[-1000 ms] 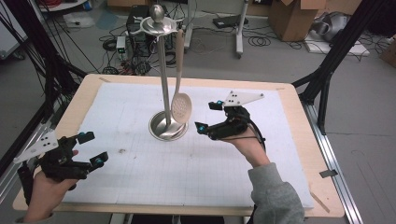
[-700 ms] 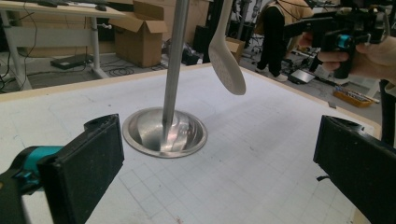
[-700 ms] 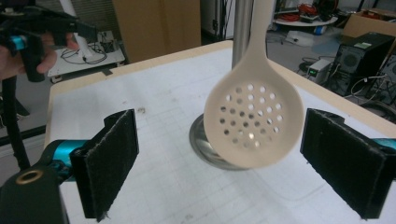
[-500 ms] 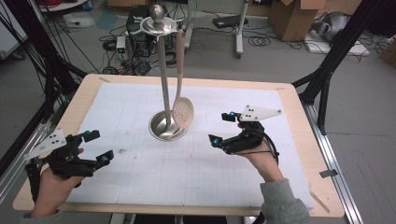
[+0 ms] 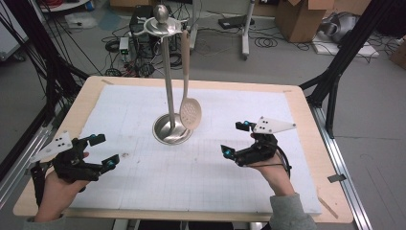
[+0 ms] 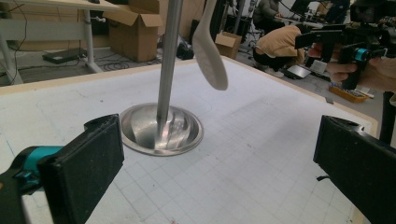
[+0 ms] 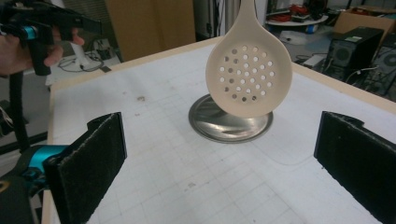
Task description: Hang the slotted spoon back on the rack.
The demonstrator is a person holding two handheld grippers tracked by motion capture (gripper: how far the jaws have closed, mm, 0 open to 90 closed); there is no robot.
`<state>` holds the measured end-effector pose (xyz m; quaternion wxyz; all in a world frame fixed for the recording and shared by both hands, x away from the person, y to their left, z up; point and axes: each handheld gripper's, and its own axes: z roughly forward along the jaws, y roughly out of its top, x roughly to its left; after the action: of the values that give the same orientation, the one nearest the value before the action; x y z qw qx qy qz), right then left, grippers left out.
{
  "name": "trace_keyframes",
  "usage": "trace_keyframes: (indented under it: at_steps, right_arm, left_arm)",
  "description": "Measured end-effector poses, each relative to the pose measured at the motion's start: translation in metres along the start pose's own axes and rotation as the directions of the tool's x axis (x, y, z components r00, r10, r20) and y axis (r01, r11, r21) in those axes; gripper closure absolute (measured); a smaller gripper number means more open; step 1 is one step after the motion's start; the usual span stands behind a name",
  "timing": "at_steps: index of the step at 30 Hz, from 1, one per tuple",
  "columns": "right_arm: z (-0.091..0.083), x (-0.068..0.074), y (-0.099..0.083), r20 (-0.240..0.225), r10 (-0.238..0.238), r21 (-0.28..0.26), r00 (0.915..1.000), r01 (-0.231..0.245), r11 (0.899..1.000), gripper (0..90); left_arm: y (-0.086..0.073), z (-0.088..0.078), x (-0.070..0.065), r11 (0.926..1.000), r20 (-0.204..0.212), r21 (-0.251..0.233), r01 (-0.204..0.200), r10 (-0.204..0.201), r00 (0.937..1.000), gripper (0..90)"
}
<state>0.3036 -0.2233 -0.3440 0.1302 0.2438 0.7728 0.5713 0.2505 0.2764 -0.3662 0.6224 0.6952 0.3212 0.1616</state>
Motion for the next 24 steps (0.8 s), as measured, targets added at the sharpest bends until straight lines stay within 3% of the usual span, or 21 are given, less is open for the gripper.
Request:
trace_keyframes:
  at_steps: [24]
  right_arm:
    - [-0.033,-0.007,-0.038,0.065,0.058,-0.047,0.9962,-0.055,0.997,1.3]
  left_arm:
    - [-0.004,0.003,0.001,1.0000,-0.004,0.002,0.000,0.000,1.0000,2.1]
